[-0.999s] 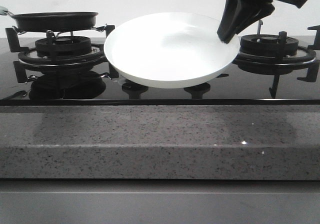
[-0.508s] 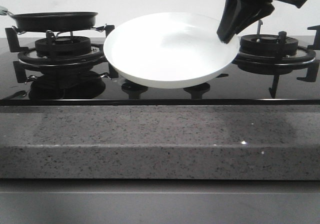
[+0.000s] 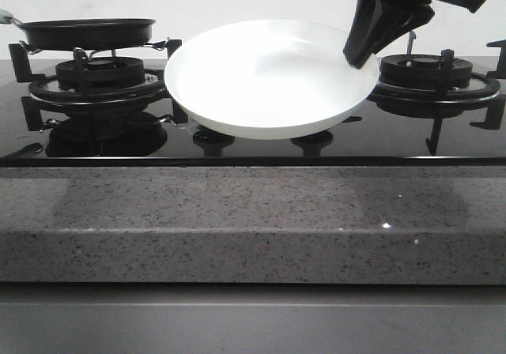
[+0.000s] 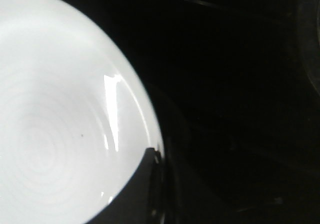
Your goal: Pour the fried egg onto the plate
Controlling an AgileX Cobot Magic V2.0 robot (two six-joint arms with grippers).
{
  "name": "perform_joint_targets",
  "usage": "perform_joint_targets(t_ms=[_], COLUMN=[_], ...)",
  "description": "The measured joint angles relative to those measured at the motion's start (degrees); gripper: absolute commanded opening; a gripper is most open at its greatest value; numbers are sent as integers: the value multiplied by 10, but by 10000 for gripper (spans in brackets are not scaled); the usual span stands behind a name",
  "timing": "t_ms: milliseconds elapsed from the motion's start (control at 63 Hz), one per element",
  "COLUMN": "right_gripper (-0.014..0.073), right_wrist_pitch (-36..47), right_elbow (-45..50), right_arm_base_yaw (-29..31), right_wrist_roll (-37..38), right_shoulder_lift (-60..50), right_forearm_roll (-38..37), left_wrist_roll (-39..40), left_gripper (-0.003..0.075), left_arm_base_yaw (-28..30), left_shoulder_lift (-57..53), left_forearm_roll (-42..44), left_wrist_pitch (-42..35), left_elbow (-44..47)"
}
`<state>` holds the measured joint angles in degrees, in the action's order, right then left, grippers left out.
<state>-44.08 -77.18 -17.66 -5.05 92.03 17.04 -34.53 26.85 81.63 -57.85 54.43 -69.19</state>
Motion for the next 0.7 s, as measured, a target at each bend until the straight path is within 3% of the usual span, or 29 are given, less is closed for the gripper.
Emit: perform_joint_targets(t_ms=[333, 698], right_gripper=[-117, -117], right_wrist_pitch=[0, 0], right_elbow=[0, 0], right_arm_base_yaw=[0, 0], right_wrist_roll=[0, 0], right_shoulder_lift=[0, 0], right_forearm_roll=[0, 0], left_wrist_roll=[-19, -23], left_gripper=[588, 588], left_arm_base_yaw=[-4, -56], left_shoulder_lift=[159, 285], left_forearm_roll=[-162, -249], left_wrist_pitch=[-4, -11], left_elbow=[-73, -156])
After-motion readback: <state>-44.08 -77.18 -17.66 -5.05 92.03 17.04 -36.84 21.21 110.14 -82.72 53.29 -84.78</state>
